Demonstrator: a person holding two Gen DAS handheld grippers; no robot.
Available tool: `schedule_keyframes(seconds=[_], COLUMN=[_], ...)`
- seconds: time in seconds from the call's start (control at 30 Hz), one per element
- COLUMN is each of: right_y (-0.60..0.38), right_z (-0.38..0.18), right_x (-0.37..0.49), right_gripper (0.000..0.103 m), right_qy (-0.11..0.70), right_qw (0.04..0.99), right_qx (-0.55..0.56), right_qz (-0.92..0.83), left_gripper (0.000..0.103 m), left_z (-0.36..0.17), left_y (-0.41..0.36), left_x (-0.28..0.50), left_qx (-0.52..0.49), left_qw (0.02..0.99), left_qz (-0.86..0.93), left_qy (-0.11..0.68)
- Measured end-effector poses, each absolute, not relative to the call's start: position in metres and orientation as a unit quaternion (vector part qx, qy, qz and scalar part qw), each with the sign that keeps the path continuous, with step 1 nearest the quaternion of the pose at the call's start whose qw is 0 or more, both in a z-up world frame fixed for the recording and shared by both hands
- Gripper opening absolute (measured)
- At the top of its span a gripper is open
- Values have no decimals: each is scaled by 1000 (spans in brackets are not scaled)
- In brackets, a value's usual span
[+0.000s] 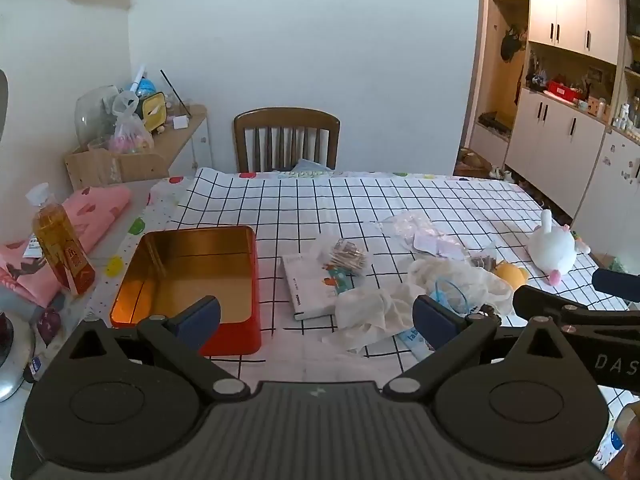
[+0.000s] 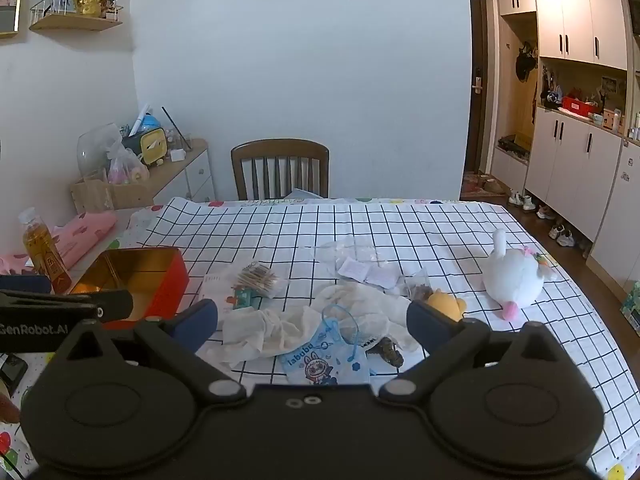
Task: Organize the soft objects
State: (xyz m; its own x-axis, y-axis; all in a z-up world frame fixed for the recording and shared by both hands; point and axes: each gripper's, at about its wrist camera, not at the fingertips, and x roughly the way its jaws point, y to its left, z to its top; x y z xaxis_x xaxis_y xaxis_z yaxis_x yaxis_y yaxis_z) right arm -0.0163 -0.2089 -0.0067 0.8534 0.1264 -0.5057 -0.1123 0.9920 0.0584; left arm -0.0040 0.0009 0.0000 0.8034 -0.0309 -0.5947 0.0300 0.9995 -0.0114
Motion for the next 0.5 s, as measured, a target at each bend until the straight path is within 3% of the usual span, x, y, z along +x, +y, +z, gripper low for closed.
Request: schedule_keyframes(seconds=[0.5], right_y=[-209], right_z=[-6], right_x=[-18], right_gripper=[101], right_qy=[262], right_qw=[963], right_qx=[11], right_qz=[61], left_gripper=[103], left_z=[-3], left_y=[1], left_x=[-2], left_qx=[-4], left_qw=[946], left_qz=[-8], left_qy=[324])
